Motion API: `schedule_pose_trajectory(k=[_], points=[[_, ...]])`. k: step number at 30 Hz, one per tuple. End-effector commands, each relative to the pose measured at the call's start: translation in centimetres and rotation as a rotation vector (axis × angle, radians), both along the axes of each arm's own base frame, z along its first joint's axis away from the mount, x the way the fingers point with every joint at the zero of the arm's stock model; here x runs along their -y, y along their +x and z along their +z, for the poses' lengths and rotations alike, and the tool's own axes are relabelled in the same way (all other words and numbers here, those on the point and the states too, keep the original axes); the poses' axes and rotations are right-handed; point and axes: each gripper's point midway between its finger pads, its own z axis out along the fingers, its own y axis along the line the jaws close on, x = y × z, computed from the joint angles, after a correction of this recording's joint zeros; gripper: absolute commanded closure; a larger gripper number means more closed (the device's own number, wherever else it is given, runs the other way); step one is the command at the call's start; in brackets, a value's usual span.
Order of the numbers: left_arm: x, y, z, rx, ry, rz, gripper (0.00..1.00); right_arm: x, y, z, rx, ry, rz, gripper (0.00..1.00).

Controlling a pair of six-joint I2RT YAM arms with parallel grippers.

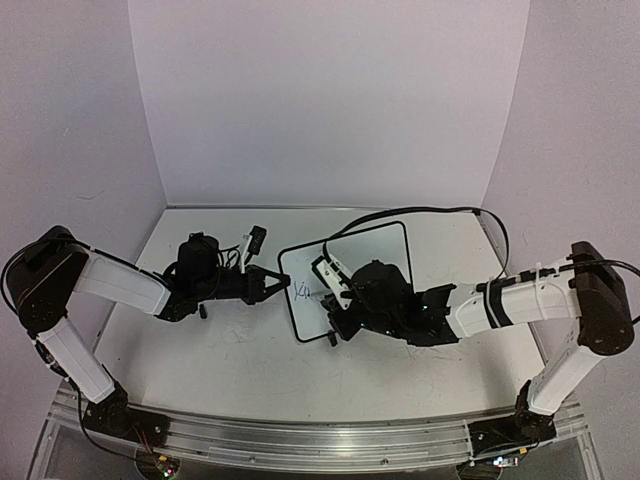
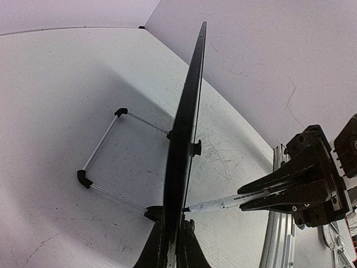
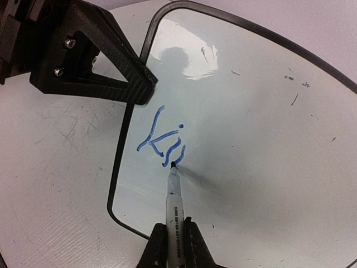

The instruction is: Write a sentence on the whiteboard

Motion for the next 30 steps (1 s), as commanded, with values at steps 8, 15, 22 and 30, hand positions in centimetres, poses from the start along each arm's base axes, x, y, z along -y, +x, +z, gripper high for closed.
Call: schedule_pose_trajectory(k=[8,15,22,30], points=[[-0.4,-0.2,0.7,0.008,-0.001,0.007,1.0,-0.9,1.1,2.3,0.034,0.053,-0.036,1.0],[-0.4,-0.2,0.6,0.004,0.001,0.007,1.0,-0.9,1.4,2.7,0.045,0.062,-0.048,1.0],[-0.4,-0.2,0.6,0.005,0.0,0.007,1.0,-0.5,2.0,3.2,0.062,0.068,-0.075,1.0],[-0.4,-0.2,0.6,0.005,-0.001,0.006,1.0,-0.1,2.2,3.6,0.074,0.074,-0.092,1.0]])
